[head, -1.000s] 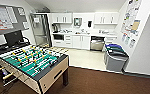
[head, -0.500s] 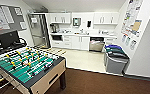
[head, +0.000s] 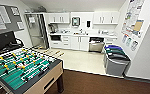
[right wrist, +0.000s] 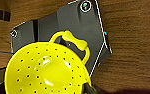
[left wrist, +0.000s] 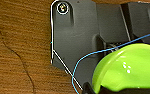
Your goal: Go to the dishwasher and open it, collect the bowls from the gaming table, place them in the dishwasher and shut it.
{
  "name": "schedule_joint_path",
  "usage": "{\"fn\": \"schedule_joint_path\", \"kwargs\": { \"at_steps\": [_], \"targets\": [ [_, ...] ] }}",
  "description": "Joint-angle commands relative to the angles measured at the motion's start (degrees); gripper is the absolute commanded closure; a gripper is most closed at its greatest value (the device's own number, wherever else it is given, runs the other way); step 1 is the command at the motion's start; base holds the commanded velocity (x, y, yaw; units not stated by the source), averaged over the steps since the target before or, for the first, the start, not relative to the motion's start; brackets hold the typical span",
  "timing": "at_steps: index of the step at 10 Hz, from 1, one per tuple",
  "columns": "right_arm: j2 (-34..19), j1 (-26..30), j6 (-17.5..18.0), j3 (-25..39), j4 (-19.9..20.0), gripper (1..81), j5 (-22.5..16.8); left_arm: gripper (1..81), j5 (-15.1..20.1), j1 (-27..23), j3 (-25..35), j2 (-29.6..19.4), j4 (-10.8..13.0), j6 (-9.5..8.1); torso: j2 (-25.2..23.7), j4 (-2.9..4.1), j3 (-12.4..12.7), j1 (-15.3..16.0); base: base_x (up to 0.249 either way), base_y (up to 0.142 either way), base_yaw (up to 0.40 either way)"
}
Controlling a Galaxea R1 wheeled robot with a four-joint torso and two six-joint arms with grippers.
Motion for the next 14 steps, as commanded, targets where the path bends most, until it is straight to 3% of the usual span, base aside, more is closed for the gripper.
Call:
{"fn": "schedule_joint_path", "kwargs": {
  "at_steps": [1,14],
  "targets": [
    [-1.5,2.5,-0.3,0.2,-0.4,81.1,-3.5,81.1,2.9,-2.3,-0.2,-0.7,0.1,0.37,0.0,0.00,0.0,0.0,0.179,-0.063,0.000],
    [-1.5,2.4,-0.3,0.1,-0.4,81.1,-3.5,81.1,2.8,-2.3,-0.2,-0.7,0.2,0.37,0.0,0.00,0.0,0.0,0.180,-0.005,0.000]
  ]
}}
